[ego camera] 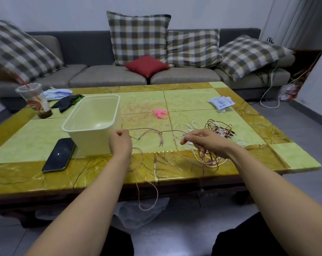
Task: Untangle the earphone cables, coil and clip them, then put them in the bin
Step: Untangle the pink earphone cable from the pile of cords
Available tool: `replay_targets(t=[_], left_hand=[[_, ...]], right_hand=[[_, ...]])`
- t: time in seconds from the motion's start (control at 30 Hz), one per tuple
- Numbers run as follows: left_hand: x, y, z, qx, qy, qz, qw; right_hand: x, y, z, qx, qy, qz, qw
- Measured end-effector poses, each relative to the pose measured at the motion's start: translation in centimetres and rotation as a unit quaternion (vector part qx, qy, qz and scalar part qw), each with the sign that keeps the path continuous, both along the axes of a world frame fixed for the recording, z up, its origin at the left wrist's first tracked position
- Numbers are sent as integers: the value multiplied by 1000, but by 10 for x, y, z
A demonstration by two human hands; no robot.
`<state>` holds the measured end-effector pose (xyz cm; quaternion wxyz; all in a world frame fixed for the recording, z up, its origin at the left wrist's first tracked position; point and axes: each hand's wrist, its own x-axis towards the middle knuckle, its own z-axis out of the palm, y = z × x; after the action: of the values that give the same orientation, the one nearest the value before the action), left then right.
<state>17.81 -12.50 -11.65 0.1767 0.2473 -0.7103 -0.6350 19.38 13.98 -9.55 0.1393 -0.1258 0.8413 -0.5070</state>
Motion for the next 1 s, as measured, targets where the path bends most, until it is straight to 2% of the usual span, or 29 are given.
replay_targets(t=[0.07, 0.17, 0.2, 0.23, 0.27, 0.33, 0.37, 0.47, 0.53, 0.57, 0.63, 0.73, 0.8, 0.83, 0.9, 1.0], left_hand=[[2, 4, -8, -112, -78, -81, 987], [7, 11, -11, -319, -187, -149, 917], [11, 16, -8, -368, -184, -150, 899], [15, 21, -5, -393, -146, -154, 895], [18, 25, -1, -395, -79, -169, 900], [25, 35, 4, -337, 73, -241, 907], [29, 40, 6, -301, 110, -299, 899], [34, 51, 5, -205, 80, -460, 860], [35, 55, 4, -166, 57, -504, 846], [33, 55, 2, -168, 54, -492, 852], [27, 51, 2, -213, 55, -395, 892], [19, 38, 3, -222, 42, -179, 958], [14, 25, 1, -204, 15, -69, 976], [12, 17, -1, -197, 1, -42, 980], [10, 7, -4, -186, -32, -36, 981], [11, 8, -8, -260, -125, -97, 953]], right_hand=[[2, -3, -1, 8, -3, 24, 1000], [4, -8, 0, -1, 3, 16, 1000], [4, -9, 1, 3, 10, 19, 1000], [5, -10, 2, 10, 14, 25, 1000], [6, -12, 2, 16, 14, 31, 999], [9, -15, 4, 16, 9, 41, 999], [10, -18, 5, 15, 7, 49, 999], [13, -23, 10, 3, 10, 91, 996], [13, -21, 11, -14, 7, 102, 995], [12, -20, 11, -13, 5, 94, 995], [9, -15, 8, 13, -22, 82, 996], [7, -6, 1, 92, -164, 136, 973], [8, -2, -4, 136, -231, 186, 945], [8, -1, -5, 146, -227, 190, 944], [7, -3, -6, 119, -166, 154, 967], [4, -8, -2, 51, -93, 89, 990]])
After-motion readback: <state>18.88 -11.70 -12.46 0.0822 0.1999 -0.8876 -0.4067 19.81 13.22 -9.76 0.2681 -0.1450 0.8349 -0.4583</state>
